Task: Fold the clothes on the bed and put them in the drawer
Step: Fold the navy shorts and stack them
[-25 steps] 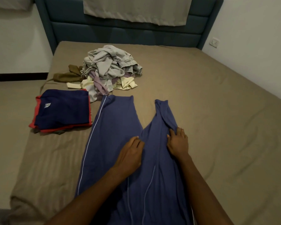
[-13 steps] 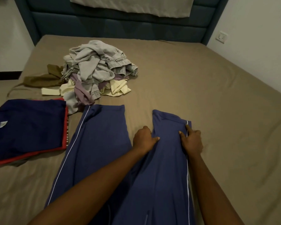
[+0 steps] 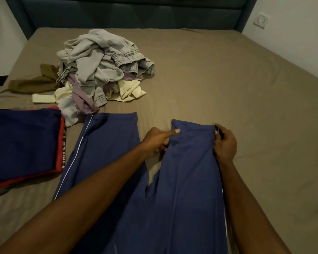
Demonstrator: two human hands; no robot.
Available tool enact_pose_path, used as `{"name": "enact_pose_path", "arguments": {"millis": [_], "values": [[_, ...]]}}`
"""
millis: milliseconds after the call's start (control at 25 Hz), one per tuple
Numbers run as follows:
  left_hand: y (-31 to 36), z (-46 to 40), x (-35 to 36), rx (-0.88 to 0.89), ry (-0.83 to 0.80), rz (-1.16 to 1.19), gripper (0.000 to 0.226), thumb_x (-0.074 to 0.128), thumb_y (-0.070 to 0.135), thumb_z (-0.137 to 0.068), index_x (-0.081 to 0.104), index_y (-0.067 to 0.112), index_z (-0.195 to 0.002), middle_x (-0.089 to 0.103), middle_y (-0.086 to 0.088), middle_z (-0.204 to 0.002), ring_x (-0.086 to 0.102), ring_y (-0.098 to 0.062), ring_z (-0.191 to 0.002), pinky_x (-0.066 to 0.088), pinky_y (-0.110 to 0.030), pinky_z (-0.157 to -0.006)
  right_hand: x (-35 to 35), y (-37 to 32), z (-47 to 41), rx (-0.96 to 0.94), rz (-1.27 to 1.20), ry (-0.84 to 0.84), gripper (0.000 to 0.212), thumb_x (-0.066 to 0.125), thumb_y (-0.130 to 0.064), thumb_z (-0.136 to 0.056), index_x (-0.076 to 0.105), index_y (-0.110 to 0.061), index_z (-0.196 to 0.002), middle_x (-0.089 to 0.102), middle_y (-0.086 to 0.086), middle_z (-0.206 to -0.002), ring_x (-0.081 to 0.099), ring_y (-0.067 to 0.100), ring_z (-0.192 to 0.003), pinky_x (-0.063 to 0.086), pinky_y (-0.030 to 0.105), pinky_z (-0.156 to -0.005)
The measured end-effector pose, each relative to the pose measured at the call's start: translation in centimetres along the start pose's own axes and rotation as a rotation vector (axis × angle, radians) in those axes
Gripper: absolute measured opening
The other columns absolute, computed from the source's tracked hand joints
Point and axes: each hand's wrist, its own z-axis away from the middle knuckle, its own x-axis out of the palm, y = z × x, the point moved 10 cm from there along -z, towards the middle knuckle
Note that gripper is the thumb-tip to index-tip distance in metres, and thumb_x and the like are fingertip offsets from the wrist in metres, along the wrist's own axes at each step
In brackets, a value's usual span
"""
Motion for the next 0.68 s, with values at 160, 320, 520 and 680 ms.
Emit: {"name": "enact_pose_path", "arguments": {"millis": [160, 320, 520, 680], "values": [[2.6, -3.2, 1.5, 0.059, 0.044, 0.087, 0.036, 0.094, 0.016, -0.069, 0.058, 0.013, -0.066, 0.064, -0.011, -0.077, 0.064, -0.021, -0.072, 0.052, -0.03, -0.061, 0.0, 2.1, -0.7, 0.132, -0.403, -0.019, 0.027, 0.064, -0.006, -0.098, 0.077, -0.017, -0.119, 0.075, -0.004, -0.119, 0.069, 0.007, -0.113, 0.053, 0.036, -0.106], [2.5, -5.7, 0.6, 0.096, 0.169, 0.317, 0.027, 0.09, 0.001, -0.071, 0.074, 0.006, -0.092, 0.078, -0.013, -0.094, 0.074, -0.023, -0.078, 0.064, -0.034, -0.07, -0.3, 3.1, -1.4, 0.272, -0.592, 0.006, 0.031, 0.065, 0.003, -0.096, 0.072, -0.004, -0.125, 0.073, 0.007, -0.125, 0.07, 0.008, -0.112, 0.055, 0.025, -0.1], [1.5, -7.0, -0.1, 0.089, 0.217, 0.186, 0.024, 0.09, 0.012, -0.076, 0.069, 0.003, -0.083, 0.071, -0.013, -0.078, 0.054, -0.011, -0.039, 0.047, -0.024, -0.041, 0.6, 3.4, -1.4, 0.279, -0.491, -0.07, 0.032, 0.065, -0.003, -0.098, 0.071, -0.008, -0.128, 0.072, 0.004, -0.127, 0.067, 0.012, -0.12, 0.054, 0.026, -0.102], [1.8, -1.8, -0.9, 0.104, 0.171, -0.063, 0.07, 0.099, 0.034, -0.061, 0.06, 0.006, -0.113, 0.071, -0.011, -0.105, 0.071, -0.02, -0.073, 0.06, -0.036, -0.065, 1.2, 0.9, -0.6, 0.267, -0.37, -0.274, 0.048, 0.069, -0.015, -0.099, 0.057, -0.01, -0.145, 0.058, 0.003, -0.146, 0.057, 0.016, -0.131, 0.051, 0.022, -0.103]]}}
